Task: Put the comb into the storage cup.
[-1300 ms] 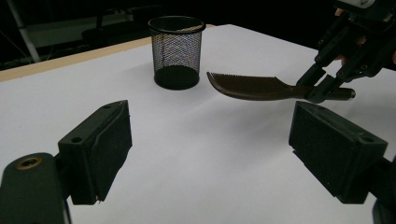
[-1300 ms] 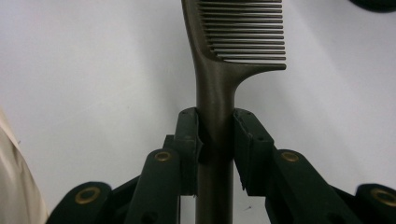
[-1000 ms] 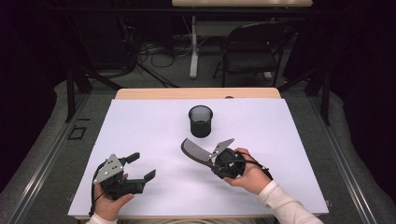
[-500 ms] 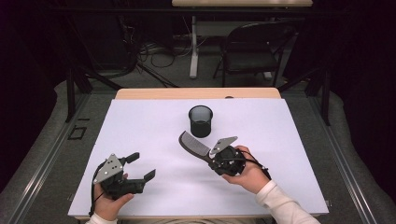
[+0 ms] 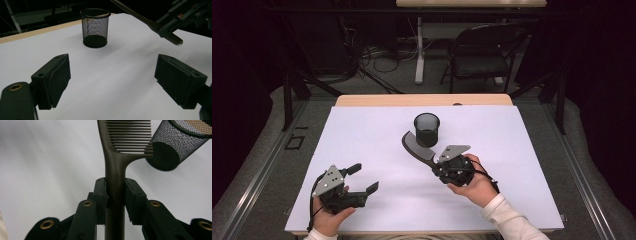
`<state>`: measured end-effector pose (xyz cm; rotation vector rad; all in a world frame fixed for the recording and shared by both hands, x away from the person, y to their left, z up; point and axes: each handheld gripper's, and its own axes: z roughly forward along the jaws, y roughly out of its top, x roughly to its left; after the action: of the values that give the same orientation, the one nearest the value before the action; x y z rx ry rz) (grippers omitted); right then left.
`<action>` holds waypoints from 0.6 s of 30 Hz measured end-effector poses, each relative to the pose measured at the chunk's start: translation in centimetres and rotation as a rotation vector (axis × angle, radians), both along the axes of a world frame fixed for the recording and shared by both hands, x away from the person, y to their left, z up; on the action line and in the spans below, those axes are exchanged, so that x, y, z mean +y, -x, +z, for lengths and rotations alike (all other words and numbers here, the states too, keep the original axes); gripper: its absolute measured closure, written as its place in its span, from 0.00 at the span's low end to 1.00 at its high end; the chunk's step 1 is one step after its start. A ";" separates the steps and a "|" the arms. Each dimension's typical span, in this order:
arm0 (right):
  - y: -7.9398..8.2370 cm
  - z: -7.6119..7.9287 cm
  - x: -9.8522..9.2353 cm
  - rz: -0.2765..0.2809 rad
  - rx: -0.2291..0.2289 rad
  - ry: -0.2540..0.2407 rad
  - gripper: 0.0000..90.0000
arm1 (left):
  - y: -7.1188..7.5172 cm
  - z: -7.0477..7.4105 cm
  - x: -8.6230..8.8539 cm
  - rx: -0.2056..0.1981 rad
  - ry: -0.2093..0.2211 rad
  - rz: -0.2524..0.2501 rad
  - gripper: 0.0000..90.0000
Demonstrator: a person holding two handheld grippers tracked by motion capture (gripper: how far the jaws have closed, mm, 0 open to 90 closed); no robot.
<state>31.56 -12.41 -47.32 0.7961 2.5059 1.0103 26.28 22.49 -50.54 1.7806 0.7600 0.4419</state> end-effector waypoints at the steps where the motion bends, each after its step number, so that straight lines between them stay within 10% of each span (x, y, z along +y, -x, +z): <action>1: 0.0 0.0 0.0 -0.003 -0.005 -0.006 0.81 | 0.0 0.0 0.0 -0.001 0.002 0.001 0.15; 18: -0.1 0.7 0.7 -0.038 -0.122 -0.137 0.81 | 0.0 0.0 0.1 -0.001 0.003 0.000 0.15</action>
<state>31.70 -11.72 -46.58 0.7922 2.3311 1.1907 26.31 22.55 -50.55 1.7778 0.7596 0.4414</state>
